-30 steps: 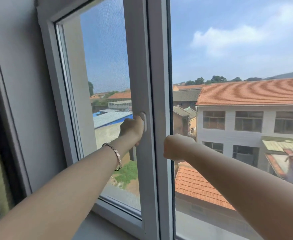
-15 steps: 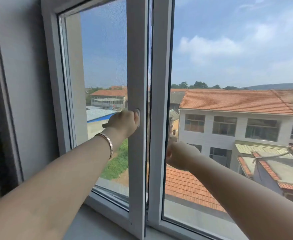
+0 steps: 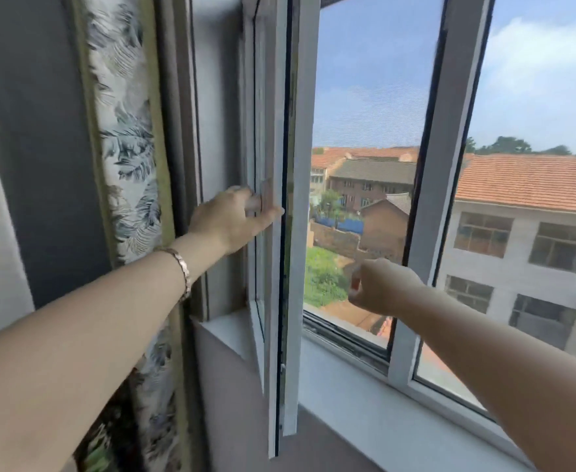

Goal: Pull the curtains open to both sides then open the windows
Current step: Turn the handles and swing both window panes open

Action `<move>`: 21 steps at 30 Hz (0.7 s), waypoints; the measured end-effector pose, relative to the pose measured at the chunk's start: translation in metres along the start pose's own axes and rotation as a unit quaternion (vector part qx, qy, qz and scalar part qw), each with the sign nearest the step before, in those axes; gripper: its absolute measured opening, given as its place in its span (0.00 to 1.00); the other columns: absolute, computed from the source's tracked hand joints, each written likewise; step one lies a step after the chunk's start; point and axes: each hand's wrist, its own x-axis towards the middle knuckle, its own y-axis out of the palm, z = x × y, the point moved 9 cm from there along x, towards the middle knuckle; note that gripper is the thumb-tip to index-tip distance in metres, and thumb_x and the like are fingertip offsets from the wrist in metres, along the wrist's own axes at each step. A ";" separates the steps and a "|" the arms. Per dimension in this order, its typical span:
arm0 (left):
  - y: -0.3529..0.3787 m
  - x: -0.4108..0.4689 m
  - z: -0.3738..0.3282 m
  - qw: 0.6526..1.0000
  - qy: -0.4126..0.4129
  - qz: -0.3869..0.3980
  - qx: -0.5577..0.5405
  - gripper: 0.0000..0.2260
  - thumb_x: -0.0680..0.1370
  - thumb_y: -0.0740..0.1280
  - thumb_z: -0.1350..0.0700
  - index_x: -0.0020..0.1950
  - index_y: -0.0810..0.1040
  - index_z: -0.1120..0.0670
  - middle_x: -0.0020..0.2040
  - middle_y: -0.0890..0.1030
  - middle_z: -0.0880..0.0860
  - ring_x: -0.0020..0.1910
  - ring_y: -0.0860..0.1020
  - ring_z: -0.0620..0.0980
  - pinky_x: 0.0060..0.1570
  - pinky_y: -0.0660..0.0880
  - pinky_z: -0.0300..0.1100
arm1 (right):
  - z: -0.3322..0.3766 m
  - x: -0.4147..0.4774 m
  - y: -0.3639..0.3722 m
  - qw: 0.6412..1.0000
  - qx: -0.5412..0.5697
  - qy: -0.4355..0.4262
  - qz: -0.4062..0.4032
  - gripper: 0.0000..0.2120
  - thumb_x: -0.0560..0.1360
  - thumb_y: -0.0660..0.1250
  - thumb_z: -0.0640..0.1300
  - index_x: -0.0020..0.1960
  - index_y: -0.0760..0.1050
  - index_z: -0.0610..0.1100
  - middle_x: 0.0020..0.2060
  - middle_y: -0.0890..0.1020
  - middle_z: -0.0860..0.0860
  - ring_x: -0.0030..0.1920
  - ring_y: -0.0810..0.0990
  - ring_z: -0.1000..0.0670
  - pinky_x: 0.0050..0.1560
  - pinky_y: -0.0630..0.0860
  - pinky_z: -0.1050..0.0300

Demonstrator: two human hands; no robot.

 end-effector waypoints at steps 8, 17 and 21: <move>-0.069 -0.017 0.132 0.993 0.081 -0.028 0.083 0.28 0.68 0.44 0.30 0.42 0.69 0.52 0.38 0.77 0.53 0.42 0.79 0.59 0.35 0.69 0.43 | 0.152 0.042 0.017 1.000 0.002 -0.021 -0.007 0.12 0.73 0.60 0.44 0.54 0.77 0.43 0.52 0.81 0.46 0.51 0.80 0.42 0.51 0.77 0.53; -0.088 -0.001 0.276 0.999 0.043 0.009 -0.017 0.29 0.67 0.43 0.32 0.36 0.67 0.56 0.32 0.71 0.46 0.35 0.72 0.47 0.36 0.68 0.44 | 0.255 0.098 0.019 1.000 -0.001 0.008 0.013 0.11 0.73 0.60 0.45 0.53 0.76 0.43 0.50 0.81 0.47 0.42 0.75 0.45 0.42 0.72 0.58; -0.096 -0.006 0.300 0.997 -0.017 -0.042 -0.069 0.26 0.71 0.42 0.37 0.35 0.69 0.54 0.36 0.73 0.52 0.41 0.74 0.58 0.41 0.69 0.48 | 0.273 0.112 0.020 0.999 -0.024 0.011 0.019 0.05 0.74 0.60 0.44 0.47 0.71 0.44 0.44 0.77 0.47 0.41 0.74 0.45 0.39 0.70 0.58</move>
